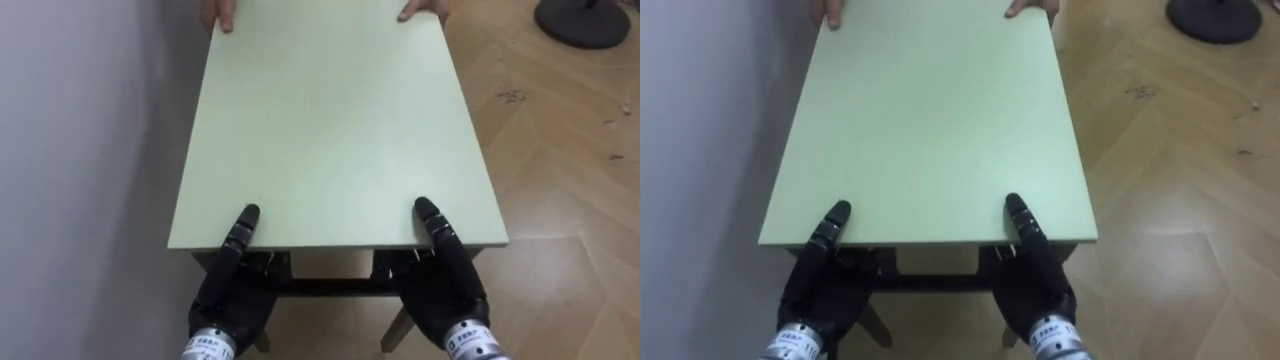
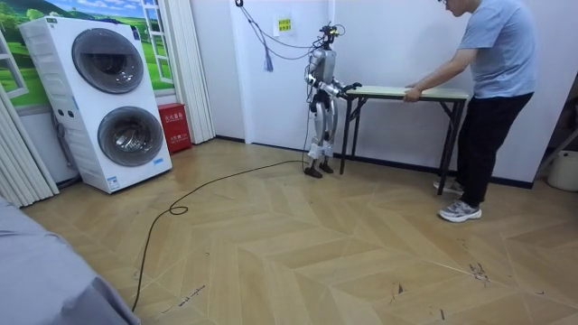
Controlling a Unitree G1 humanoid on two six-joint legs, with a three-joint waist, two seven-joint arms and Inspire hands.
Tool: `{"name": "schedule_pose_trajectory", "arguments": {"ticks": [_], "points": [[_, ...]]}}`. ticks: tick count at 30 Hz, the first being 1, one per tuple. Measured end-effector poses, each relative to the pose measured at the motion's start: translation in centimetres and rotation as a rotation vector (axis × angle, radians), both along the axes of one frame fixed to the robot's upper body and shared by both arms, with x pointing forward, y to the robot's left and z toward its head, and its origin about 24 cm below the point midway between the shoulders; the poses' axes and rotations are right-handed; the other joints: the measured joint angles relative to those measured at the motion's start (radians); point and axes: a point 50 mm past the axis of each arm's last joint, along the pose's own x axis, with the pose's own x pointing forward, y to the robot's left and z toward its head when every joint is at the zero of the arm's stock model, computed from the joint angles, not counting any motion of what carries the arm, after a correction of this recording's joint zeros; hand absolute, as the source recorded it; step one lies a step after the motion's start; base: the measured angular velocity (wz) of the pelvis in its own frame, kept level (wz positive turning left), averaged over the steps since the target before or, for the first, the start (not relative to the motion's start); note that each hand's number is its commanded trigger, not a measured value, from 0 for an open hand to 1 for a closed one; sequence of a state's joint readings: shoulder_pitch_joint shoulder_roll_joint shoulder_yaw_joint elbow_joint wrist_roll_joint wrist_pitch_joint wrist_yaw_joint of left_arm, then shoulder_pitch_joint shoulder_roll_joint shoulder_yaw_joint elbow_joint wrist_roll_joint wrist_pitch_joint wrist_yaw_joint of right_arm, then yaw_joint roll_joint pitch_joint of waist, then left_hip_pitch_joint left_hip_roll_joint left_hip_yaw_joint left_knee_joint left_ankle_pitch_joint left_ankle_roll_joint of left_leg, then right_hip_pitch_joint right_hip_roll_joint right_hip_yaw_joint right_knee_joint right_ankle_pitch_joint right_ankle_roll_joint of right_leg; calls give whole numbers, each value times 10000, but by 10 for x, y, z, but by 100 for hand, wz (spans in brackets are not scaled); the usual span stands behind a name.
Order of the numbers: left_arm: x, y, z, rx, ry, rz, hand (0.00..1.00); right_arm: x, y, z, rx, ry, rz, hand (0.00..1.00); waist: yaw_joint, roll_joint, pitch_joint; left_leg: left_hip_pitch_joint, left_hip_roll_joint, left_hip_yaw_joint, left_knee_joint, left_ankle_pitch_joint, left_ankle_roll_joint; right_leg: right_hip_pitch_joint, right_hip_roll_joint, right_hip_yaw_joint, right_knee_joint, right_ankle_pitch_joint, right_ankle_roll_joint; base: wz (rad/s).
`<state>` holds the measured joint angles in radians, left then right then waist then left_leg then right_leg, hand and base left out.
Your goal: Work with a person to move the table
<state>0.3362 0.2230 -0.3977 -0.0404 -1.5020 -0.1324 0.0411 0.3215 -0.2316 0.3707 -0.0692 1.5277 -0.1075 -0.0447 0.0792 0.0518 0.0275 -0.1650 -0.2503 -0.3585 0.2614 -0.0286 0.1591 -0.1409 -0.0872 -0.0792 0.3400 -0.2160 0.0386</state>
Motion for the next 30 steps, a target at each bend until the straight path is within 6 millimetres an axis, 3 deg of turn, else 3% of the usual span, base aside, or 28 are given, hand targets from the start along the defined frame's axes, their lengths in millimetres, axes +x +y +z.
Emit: {"name": "schedule_pose_trajectory", "arguments": {"ticks": [2, 3, 4, 7, 8, 9, 10, 11, 12, 13, 15, 17, 19, 20, 21, 22, 23, 24, 25, 26, 27, 29, 30], "points": [[0, 0, -2, 11, 74, -17, 100, -1, -1, -1, -27, 47, -2, 100, -208, -47, -1, 190, -50, 229, -151, -65, 0, 183, -47, 58, -60, 453, 52, 41], [0, 0, -1, -5, 67, -29, 100, -1, -1, -1, -32, 43, -13, 100, -229, -51, -2, 223, 48, 800, -344, -111, -80, 269, -96, 7, -183, 415, 118, 29], [0, 0, -1, -6, 63, -40, 100, -1, -1, -1, -32, 38, -14, 100, -206, -53, -2, 227, 86, 1000, -406, -139, -137, 270, -106, 0, -217, 413, 121, 0], [-1, -1, -4, 50, 190, -55, 100, -2, 0, -4, -56, 177, -11, 100, -146, -67, -5, 519, 201, 1466, -658, -344, -986, 733, 37, 40, -1058, 542, -3, -10], [-2, 0, -6, 94, 290, -76, 100, -3, 0, -6, -62, 283, -6, 100, -177, -80, -1, 669, 329, 2024, -874, -355, -1620, 1061, 235, 45, -1580, 865, -105, -8], [-1, 1, -6, 108, 276, -83, 100, -2, 2, -6, 12, 247, 14, 100, -197, -351, 135, 335, 496, 3036, -423, -747, -1411, 1214, -10, -92, -1763, 986, -43, 3], [0, 3, -4, 161, 180, -91, 100, 0, 4, -6, 119, 172, 5, 100, -293, -382, 160, -109, 1019, 3911, 302, -1199, -908, 1183, 22, 150, -1674, 877, 156, 38], [4, 3, -2, 285, -3, -206, 100, 2, 3, -6, 192, 128, -133, 100, -539, -267, 59, -912, 1743, 4557, 1530, -1981, -849, 919, 180, 132, -1257, 511, 303, 48], [4, 1, -2, 307, 0, -316, 100, -1, 3, -9, 206, 277, -158, 100, -518, -490, -9, -985, 1732, 4953, 1659, -2060, -829, 712, 142, 107, -986, 197, 612, 39], [3, 1, -2, 374, 83, -349, 100, -3, 2, -10, 211, 377, -158, 100, -491, -536, -30, -878, 1704, 4953, 1521, -2035, -786, 706, 92, 114, -1011, 121, 668, -4], [-2, 2, -7, 666, 336, -534, 100, -10, 0, -16, 171, 554, -189, 100, -294, -413, -8, -120, 1684, 5162, 618, -1726, -295, 983, 144, 253, -1299, 112, 640, -27], [-7, 3, -10, 715, 538, -561, 100, -13, -1, -22, 181, 707, -180, 100, -252, -339, -7, 473, 1627, 5204, 47, -1693, -262, 1406, 233, 252, -1843, 153, 580, -22], [-10, 3, -13, 763, 733, -712, 100, -15, -2, -27, 142, 814, -169, 100, -284, -249, 10, 761, 1593, 5222, -242, -1676, -307, 1559, 460, 261, -2087, 301, 399, -4], [-11, 4, -15, 800, 837, -800, 100, -17, -3, -30, 107, 843, -185, 100, -313, -242, 9, 904, 1520, 5241, -474, -1615, -608, 1550, 650, 301, -2112, 462, 216, 6], [-13, 4, -18, 847, 989, -940, 100, -17, -6, -33, 20, 926, -169, 100, -346, -235, 3, 985, 1469, 5334, -608, -1502, -1172, 1509, 762, 459, -2196, 753, 50, 5], [-13, 5, -20, 895, 1063, -957, 100, -17, -6, -35, -57, 963, -128, 100, -357, -241, 1, 963, 1451, 5466, -570, -1453, -1488, 1488, 789, 473, -2205, 981, -8, 0], [-15, 5, -23, 896, 1217, -995, 100, -16, -6, -38, -232, 1013, -30, 100, -427, -481, 36, 555, 1290, 5479, 44, -1423, -1707, 1449, 487, 502, -2160, 1182, -91, 11], [-16, 4, -24, 853, 1217, -998, 100, -15, -6, -39, -344, 914, 59, 100, -633, -478, 15, -183, 1759, 5648, 897, -1968, -903, 1338, 464, 1043, -2069, 895, 140, 28], [-15, 4, -24, 831, 1172, -1031, 100, -15, -8, -39, -368, 850, 29, 100, -754, -268, -73, -566, 2178, 5571, 1430, -2419, -772, 1153, 599, 985, -1842, 714, 210, 19], [-15, 2, -23, 769, 1055, -1058, 100, -15, -12, -39, -421, 786, 9, 100, -666, -227, -86, -650, 2256, 5788, 1733, -2487, -861, 911, 617, 995, -1327, 411, 477, 4], [-17, 2, -25, 808, 1168, -1101, 100, -18, -12, -41, -426, 916, -24, 100, -626, -282, -96, -262, 2129, 5796, 1272, -2452, -806, 1016, 454, 927, -1329, 349, 595, -13], [-21, 3, -30, 948, 1332, -1216, 100, -24, -11, -46, -339, 1191, -50, 100, -585, -314, -83, 348, 1973, 5803, 514, -2220, -457, 1295, 263, 910, -1549, 349, 602, 0], [-22, 3, -31, 971, 1404, -1244, 100, -27, -10, -47, -289, 1296, -57, 100, -587, -329, -84, 576, 1940, 5817, 247, -2131, -408, 1385, 184, 862, -1601, 360, 601, 0]]}}
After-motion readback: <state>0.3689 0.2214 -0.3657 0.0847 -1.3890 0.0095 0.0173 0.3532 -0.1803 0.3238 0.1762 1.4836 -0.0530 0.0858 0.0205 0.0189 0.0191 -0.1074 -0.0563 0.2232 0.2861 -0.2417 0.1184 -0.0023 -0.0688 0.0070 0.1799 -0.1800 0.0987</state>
